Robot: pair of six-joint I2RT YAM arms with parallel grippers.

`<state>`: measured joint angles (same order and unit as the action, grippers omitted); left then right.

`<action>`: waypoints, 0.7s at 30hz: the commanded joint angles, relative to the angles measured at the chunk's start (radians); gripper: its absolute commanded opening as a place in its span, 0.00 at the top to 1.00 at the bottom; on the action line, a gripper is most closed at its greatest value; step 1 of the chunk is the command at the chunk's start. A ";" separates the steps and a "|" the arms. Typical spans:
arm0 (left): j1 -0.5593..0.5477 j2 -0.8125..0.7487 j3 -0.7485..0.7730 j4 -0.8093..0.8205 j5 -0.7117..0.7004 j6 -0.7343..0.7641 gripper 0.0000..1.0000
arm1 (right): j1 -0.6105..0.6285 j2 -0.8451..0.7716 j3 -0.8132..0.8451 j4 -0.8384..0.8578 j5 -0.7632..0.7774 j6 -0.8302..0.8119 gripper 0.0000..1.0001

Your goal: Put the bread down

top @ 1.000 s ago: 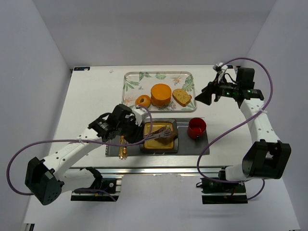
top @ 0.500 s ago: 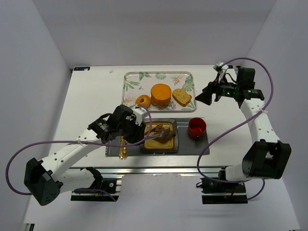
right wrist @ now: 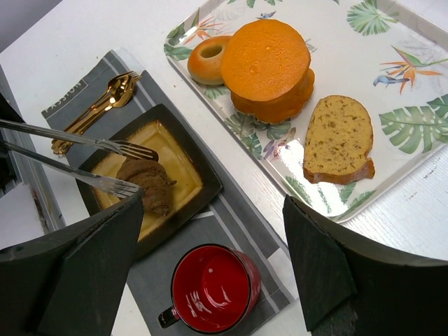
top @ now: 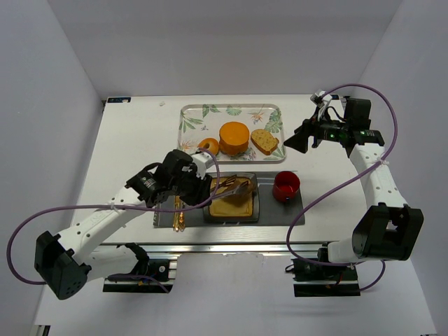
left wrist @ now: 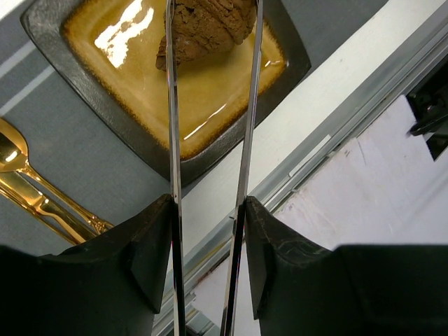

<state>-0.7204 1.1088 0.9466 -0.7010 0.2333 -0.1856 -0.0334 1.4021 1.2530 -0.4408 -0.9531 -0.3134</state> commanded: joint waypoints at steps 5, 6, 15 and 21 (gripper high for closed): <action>-0.002 0.023 0.024 0.005 0.037 0.020 0.45 | -0.008 -0.017 -0.004 0.033 -0.024 0.008 0.14; -0.002 0.026 0.023 0.006 0.044 0.021 0.44 | -0.008 -0.018 -0.004 0.031 -0.023 0.008 0.14; -0.002 0.003 0.026 0.003 0.061 0.006 0.42 | -0.010 -0.018 -0.006 0.036 -0.027 0.010 0.14; 0.048 -0.040 0.110 0.001 -0.100 -0.020 0.57 | -0.008 -0.018 -0.009 0.034 -0.033 0.010 0.13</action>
<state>-0.7105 1.1244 0.9722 -0.7204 0.2192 -0.1940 -0.0391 1.4021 1.2469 -0.4385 -0.9535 -0.3073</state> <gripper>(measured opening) 0.458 0.864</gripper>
